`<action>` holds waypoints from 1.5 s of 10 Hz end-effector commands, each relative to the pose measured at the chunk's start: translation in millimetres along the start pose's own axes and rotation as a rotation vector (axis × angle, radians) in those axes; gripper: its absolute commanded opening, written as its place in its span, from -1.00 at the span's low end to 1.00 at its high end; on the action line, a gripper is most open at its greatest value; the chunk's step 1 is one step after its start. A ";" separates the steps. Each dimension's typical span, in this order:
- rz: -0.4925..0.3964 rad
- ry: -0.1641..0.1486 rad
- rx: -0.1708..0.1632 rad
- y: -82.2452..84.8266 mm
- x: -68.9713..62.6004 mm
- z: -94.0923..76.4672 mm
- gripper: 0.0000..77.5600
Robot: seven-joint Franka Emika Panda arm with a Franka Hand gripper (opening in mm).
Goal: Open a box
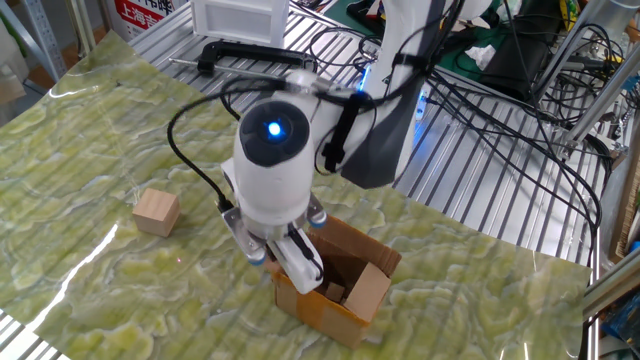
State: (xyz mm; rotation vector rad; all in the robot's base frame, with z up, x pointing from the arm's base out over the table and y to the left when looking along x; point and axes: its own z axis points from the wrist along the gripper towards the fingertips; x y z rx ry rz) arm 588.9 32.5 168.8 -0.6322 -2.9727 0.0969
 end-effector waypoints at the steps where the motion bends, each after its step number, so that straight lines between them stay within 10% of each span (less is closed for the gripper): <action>1: 0.012 -0.012 -0.007 10.4 0.9 15.9 -1.00; 15: 0.058 0.047 0.018 35.6 25.4 -31.4 -1.00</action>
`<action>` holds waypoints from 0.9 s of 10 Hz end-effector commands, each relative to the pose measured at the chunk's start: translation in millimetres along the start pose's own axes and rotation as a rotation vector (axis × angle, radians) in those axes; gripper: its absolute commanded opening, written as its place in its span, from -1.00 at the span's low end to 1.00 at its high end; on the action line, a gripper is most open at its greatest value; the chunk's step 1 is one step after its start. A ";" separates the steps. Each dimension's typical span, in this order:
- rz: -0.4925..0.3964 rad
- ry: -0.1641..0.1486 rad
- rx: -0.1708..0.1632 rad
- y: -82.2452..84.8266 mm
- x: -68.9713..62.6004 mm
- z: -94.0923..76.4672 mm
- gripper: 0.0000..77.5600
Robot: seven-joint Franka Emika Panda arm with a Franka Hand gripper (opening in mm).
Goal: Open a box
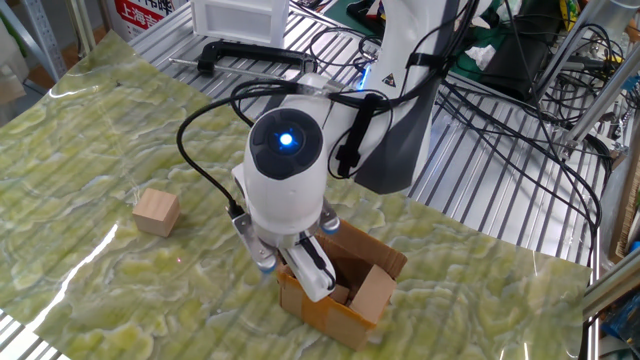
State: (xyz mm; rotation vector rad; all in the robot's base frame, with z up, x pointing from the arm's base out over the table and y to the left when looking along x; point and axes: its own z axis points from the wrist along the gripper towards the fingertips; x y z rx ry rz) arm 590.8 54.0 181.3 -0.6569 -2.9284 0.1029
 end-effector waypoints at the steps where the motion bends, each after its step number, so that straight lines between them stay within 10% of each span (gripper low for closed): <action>1: 0.043 0.012 0.007 18.8 23.0 -20.0 -1.00; 9: 0.054 0.008 0.004 24.9 30.9 -19.7 -1.00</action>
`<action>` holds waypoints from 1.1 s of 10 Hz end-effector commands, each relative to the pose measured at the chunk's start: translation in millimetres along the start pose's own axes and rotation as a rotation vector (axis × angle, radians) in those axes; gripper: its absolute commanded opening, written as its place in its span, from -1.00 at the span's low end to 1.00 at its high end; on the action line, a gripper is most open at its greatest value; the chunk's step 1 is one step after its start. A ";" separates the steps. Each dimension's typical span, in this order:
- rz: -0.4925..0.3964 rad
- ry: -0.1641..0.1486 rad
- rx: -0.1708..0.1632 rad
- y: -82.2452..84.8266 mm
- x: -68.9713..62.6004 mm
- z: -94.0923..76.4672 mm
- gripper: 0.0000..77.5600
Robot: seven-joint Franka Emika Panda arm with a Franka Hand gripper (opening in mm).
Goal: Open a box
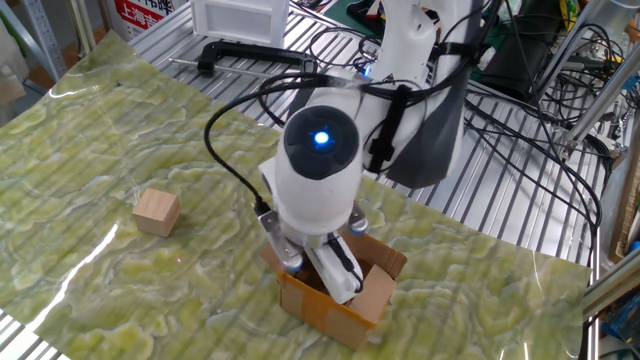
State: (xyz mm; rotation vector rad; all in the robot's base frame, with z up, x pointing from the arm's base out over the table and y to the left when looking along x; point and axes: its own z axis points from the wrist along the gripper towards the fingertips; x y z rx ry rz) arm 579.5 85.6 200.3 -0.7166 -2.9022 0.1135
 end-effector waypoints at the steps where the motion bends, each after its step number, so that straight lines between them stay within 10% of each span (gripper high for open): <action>1: 0.025 -0.009 -0.006 9.1 12.4 3.5 -1.00; 11: 0.083 -0.031 -0.030 40.4 44.2 34.1 -1.00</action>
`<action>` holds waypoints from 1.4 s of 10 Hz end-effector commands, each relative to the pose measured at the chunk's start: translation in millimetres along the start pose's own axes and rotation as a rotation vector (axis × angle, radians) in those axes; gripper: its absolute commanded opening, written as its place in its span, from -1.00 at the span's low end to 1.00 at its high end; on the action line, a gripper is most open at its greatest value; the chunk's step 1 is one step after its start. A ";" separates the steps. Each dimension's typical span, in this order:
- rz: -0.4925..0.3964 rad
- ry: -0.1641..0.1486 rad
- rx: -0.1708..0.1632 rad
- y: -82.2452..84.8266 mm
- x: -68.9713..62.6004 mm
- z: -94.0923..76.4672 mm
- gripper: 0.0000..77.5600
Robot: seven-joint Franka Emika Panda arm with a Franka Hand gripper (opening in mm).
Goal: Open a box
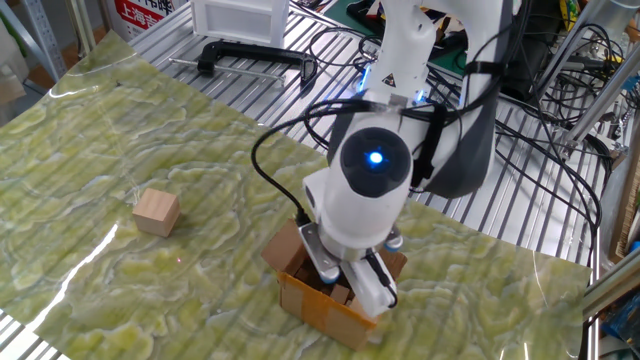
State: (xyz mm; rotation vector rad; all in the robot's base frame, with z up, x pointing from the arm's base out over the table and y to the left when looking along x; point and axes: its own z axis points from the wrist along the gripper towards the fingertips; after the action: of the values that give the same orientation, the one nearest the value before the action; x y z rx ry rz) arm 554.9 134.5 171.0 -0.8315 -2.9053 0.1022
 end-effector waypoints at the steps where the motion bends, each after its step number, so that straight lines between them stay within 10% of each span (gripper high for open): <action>1: 0.016 -0.010 -0.012 9.9 7.1 7.5 -1.00; 14: 0.052 -0.003 -0.053 31.6 27.0 25.2 -1.00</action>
State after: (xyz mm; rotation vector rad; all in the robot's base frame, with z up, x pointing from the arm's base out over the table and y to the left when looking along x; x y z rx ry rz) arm 544.1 170.8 139.0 -0.9091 -2.9073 0.0423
